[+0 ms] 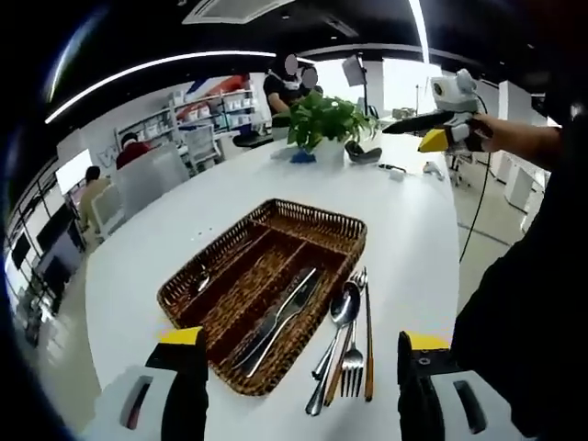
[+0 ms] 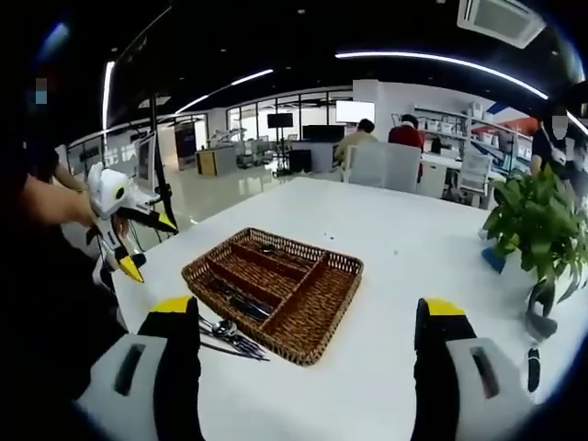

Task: Arrange the knives, forks, and spoons in their matching storage slots by inserting each utensil handle-first until every utensil is classified and aligned in the correct compartment

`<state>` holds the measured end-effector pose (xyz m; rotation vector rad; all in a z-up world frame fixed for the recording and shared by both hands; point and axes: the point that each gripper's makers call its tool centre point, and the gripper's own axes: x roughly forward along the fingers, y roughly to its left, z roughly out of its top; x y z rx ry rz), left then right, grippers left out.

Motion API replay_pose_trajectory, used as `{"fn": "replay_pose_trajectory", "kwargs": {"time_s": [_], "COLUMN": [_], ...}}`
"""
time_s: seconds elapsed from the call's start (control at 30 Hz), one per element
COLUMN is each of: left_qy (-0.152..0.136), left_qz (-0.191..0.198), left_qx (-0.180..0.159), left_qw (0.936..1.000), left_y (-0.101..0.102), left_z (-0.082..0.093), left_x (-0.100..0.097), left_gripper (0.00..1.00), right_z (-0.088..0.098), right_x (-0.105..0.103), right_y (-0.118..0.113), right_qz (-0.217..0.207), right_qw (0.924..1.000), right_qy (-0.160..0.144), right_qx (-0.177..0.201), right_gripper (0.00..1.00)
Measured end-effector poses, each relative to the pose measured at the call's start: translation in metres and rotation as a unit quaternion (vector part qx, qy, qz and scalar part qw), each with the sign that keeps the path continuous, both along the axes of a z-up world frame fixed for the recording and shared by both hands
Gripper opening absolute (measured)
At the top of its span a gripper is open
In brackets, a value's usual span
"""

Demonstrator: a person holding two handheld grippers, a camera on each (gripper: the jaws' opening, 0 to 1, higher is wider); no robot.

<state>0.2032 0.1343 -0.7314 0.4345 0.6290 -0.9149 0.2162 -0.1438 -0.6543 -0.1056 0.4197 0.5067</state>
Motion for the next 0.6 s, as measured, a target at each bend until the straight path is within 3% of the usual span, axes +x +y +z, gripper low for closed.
{"fn": "replay_pose_trajectory", "kwargs": {"time_s": [0.23, 0.43, 0.6], "left_qy": [0.023, 0.052, 0.066], "left_qz": [-0.008, -0.019, -0.023], "left_qx": [0.001, -0.002, 0.0], "left_qw": [0.9997, 0.9985, 0.9975], "left_y": [-0.005, -0.011, -0.015], "left_z": [-0.02, -0.037, -0.051], "left_x": [-0.005, -0.016, -0.018], "left_gripper": [0.82, 0.71, 0.68], "right_z": [0.006, 0.001, -0.002], "right_x": [0.002, -0.002, -0.005], "right_y": [-0.005, -0.008, -0.01], "right_qz": [-0.009, -0.015, -0.02], "right_qw": [0.9999, 0.9999, 0.9998], "right_qy": [-0.006, -0.002, 0.002], "right_qx": [-0.001, -0.002, -0.001], "right_gripper": [0.98, 0.98, 0.98]}}
